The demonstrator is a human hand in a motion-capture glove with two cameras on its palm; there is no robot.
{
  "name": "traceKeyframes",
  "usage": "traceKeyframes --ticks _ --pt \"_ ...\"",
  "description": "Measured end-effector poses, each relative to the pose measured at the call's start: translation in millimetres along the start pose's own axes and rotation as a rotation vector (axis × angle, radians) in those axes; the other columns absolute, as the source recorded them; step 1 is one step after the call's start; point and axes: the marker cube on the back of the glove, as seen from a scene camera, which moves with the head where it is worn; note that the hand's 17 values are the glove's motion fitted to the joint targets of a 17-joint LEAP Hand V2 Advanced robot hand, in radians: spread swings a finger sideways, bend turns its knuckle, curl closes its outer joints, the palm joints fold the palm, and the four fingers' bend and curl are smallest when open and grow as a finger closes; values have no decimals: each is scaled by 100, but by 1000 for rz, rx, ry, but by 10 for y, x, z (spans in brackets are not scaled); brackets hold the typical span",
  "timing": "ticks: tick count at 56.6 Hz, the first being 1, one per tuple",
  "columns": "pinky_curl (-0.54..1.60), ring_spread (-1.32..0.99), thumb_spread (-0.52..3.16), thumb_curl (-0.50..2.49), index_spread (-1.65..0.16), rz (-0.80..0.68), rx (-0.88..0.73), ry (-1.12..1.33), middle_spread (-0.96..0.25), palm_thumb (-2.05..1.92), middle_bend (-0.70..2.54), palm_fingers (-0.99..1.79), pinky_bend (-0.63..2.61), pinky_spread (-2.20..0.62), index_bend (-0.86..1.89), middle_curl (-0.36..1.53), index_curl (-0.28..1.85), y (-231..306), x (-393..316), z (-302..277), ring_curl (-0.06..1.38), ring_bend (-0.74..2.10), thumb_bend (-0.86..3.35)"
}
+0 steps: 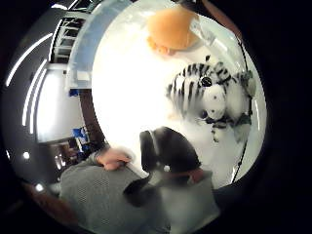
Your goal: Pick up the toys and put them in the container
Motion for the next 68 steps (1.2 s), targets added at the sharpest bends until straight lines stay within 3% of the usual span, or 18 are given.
traceKeyframes --ticks 16,26,32,46,54,68 --pt "35 -12 126 26 -37 45 -99 88 -18 13 18 0 92 4 12 26 29 -188 58 575 25 38 1" --pt "38 -25 125 32 -38 34 -74 124 -23 29 24 23 107 -5 5 29 21 -158 85 645 33 71 5" --pt "36 -34 127 36 -38 29 -27 131 -26 37 45 43 104 -17 5 37 16 -192 92 646 39 91 8" --pt "38 -42 118 48 -38 -20 57 87 -31 51 67 66 107 -36 12 47 13 -215 135 610 46 105 10" --pt "39 -45 105 56 -38 -39 104 8 -33 58 69 67 112 -40 13 50 12 -178 38 226 47 103 9" --pt "39 -46 91 67 -38 -62 365 28 -34 61 68 66 115 -41 13 54 12 -72 -149 -1378 48 101 5"
